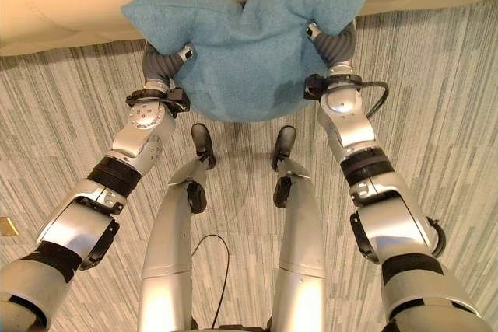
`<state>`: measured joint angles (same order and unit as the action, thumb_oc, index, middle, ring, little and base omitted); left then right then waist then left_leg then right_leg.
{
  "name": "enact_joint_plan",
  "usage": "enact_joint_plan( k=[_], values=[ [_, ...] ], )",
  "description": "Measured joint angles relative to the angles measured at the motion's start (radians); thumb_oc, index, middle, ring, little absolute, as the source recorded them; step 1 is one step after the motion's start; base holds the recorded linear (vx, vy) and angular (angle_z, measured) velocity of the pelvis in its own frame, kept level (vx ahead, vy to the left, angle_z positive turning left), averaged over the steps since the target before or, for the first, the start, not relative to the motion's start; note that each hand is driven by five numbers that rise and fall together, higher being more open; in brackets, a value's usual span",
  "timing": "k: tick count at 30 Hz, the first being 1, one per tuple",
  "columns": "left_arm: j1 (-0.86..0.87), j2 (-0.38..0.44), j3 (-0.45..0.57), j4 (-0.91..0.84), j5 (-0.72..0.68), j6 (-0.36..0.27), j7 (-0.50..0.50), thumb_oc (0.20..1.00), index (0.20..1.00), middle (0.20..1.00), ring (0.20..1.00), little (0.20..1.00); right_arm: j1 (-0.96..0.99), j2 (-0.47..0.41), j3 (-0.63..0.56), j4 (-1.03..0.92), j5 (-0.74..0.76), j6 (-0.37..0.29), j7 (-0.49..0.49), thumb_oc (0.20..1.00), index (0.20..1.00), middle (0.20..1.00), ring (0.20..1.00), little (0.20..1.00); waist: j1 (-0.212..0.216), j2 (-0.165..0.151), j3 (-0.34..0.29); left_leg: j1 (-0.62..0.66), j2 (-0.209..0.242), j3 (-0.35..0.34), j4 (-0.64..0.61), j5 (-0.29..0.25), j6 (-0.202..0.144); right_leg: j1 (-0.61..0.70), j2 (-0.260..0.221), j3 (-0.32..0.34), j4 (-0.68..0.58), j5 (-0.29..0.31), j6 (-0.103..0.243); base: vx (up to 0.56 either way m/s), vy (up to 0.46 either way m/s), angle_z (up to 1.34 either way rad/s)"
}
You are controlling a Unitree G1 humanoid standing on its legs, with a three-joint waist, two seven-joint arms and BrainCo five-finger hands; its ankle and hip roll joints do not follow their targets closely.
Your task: Pick up all the scattered cushions and arrange them neatly on the sofa.
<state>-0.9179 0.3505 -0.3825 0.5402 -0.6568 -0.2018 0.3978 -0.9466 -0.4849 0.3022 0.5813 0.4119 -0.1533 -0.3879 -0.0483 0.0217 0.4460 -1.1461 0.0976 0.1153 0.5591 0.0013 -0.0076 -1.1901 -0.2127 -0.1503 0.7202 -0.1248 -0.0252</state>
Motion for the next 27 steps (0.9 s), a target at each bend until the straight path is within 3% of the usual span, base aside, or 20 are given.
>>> enact_joint_plan(
  k=[1, 2, 8, 11, 16, 19, 24, 27],
  values=[
    [0.049, 0.006, 0.002, -0.026, 0.003, -0.005, -0.001, 0.2, 0.2, 0.2, 0.2, 0.2, 0.042, 0.008, -0.003, -0.016, -0.013, -0.005, -0.001, 0.2, 0.2, 0.2, 0.2, 0.2, -0.002, -0.001, -0.04, 0.007, 0.0, -0.004, -0.001, 0.0, -0.001, 0.011, 0.002, -0.003, -0.004, -0.002, 0.002, 0.01, -0.042, 0.03],
    [0.135, 0.007, 0.022, -0.128, 0.02, -0.012, -0.006, 0.2, 0.2, 0.2, 0.2, 0.2, 0.127, 0.006, -0.027, -0.112, -0.057, -0.01, 0.0, 0.2, 0.2, 0.2, 0.2, 0.2, -0.004, -0.003, -0.04, 0.078, -0.007, -0.012, -0.031, 0.0, -0.005, 0.076, 0.0, -0.008, -0.021, -0.004, 0.003, -0.08, -0.028, 0.04],
    [0.306, 0.013, 0.079, -0.269, 0.065, -0.025, -0.048, 0.2, 0.2, 0.2, 0.2, 0.2, 0.289, 0.049, -0.076, -0.237, -0.125, -0.035, 0.027, 0.2, 0.2, 0.2, 0.2, 0.2, -0.005, -0.022, -0.05, 0.3, -0.013, -0.019, -0.155, 0.017, -0.025, 0.29, 0.006, -0.029, -0.098, -0.024, 0.02, 0.04, -0.048, 0.06],
    [0.463, -0.01, 0.099, -0.307, 0.099, -0.027, -0.09, 0.2, 0.2, 0.2, 0.2, 0.2, 0.448, 0.094, -0.085, -0.305, -0.153, -0.035, 0.062, 0.2, 0.2, 0.2, 0.2, 0.2, -0.002, -0.029, -0.053, 0.524, -0.007, -0.029, -0.274, 0.049, -0.034, 0.511, 0.025, -0.062, -0.195, -0.019, 0.025, 0.16, -0.044, 0.08],
    [0.714, -0.032, 0.105, -0.379, 0.134, -0.045, -0.154, 0.2, 0.2, 0.2, 0.2, 0.2, 0.7, 0.121, -0.091, -0.4, -0.203, -0.05, 0.13, 0.2, 0.2, 0.2, 0.2, 0.2, 0.009, -0.028, -0.155, 0.816, 0.008, -0.042, -0.47, 0.077, -0.051, 0.817, 0.068, -0.113, -0.388, -0.009, 0.042, 0.19, -0.016, 0.08],
    [0.797, -0.033, 0.109, -0.383, 0.138, -0.047, -0.183, 0.2, 0.2, 0.2, 0.2, 0.2, 0.767, 0.125, -0.093, -0.404, -0.221, -0.05, 0.167, 0.2, 0.2, 0.2, 0.2, 0.2, 0.008, -0.024, -0.231, 0.901, 0.007, -0.038, -0.538, 0.085, -0.051, 0.909, 0.077, -0.131, -0.462, 0.009, 0.045, 0.18, 0.002, 0.06],
    [0.912, -0.06, 0.111, -0.404, 0.138, -0.047, -0.205, 0.2, 0.2, 0.2, 0.2, 0.2, 0.85, 0.134, -0.095, -0.422, -0.258, -0.049, 0.208, 0.2, 0.2, 0.2, 0.2, 0.2, 0.012, -0.01, -0.276, 1.075, 0.003, -0.018, -0.633, 0.089, -0.051, 1.129, 0.105, -0.139, -0.663, 0.063, 0.068, 0.15, -0.019, -0.01],
    [0.93, -0.062, 0.11, -0.404, 0.138, -0.047, -0.213, 0.2, 0.2, 0.2, 0.2, 0.2, 0.867, 0.134, -0.096, -0.424, -0.26, -0.049, 0.217, 0.2, 0.2, 0.2, 0.2, 0.2, 0.012, -0.01, -0.31, 1.105, -0.003, -0.017, -0.648, 0.089, -0.051, 1.182, 0.11, -0.138, -0.723, 0.081, 0.077, 0.08, -0.042, 0.0]
  ],
)
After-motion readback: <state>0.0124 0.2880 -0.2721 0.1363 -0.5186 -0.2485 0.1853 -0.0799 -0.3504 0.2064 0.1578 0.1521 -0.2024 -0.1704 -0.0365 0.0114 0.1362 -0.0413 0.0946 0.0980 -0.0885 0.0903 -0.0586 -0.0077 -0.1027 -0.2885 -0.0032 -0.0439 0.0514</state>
